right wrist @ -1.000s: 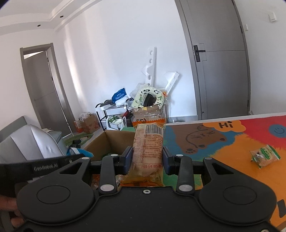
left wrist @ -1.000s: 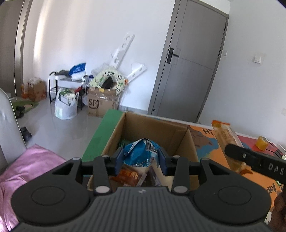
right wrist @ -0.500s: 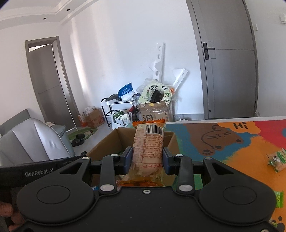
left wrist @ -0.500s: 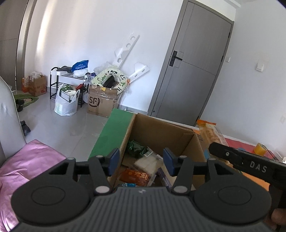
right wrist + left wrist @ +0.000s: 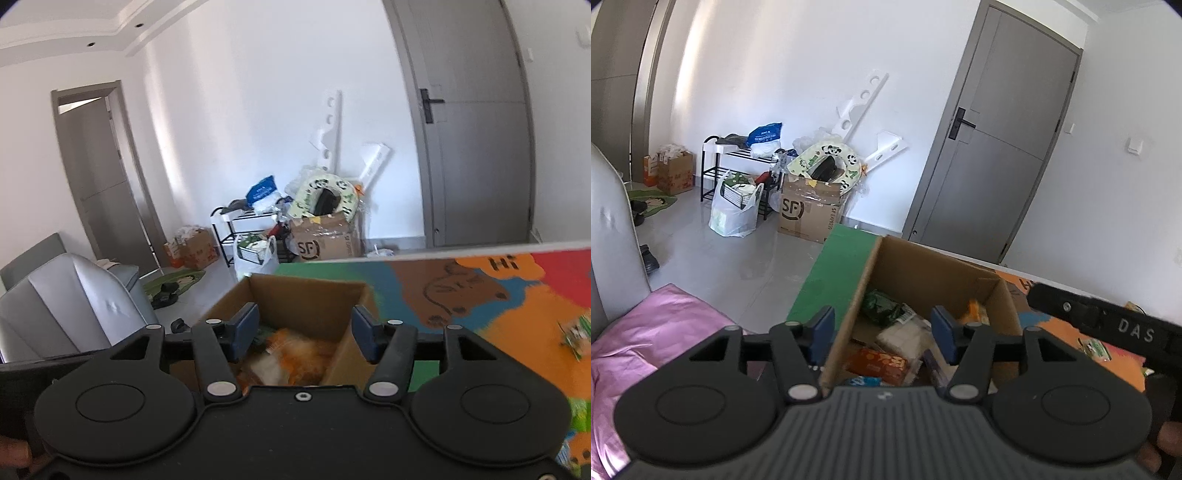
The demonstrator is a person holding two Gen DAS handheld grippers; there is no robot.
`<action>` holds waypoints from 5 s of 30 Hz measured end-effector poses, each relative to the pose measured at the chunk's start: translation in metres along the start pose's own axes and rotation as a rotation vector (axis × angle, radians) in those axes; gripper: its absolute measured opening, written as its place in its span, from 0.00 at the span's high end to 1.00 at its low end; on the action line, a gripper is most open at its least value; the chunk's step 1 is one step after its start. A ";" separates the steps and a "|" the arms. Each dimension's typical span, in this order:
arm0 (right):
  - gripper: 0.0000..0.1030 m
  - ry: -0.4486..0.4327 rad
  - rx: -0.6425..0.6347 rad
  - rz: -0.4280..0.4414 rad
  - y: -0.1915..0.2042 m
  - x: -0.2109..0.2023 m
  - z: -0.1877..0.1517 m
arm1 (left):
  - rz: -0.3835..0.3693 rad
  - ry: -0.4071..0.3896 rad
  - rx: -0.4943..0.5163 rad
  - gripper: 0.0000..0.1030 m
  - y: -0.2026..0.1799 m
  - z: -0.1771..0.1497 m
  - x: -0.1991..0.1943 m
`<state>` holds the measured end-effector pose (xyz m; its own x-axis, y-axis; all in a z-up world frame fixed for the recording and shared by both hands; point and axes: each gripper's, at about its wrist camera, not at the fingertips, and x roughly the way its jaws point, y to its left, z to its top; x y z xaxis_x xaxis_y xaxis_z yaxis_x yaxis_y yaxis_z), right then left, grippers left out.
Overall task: Organize snacks
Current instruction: 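Move both open grippers back over the remaining snacks, then grasp the blue-green snack pack with the right gripper while the left grasps the brown-filled clear bag, then carry both snacks into the cardboard box and open both grippers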
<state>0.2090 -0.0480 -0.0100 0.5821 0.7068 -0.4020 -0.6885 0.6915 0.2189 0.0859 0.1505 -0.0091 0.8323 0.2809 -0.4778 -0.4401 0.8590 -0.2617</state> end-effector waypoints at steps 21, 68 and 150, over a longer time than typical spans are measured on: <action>0.33 -0.019 0.137 -0.156 -0.082 -0.076 -0.035 | -0.097 0.021 0.123 0.22 -0.084 -0.024 -0.002; 0.37 0.102 0.244 -0.208 -0.158 -0.063 -0.081 | -0.193 0.131 0.286 0.22 -0.181 -0.071 0.047; 0.72 0.006 0.279 -0.315 -0.181 -0.116 -0.095 | -0.197 0.142 0.289 0.68 -0.204 -0.093 0.057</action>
<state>0.2250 -0.2695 -0.0877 0.7424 0.4536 -0.4930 -0.3326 0.8884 0.3165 0.1920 -0.0484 -0.0608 0.8273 0.0538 -0.5591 -0.1465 0.9816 -0.1223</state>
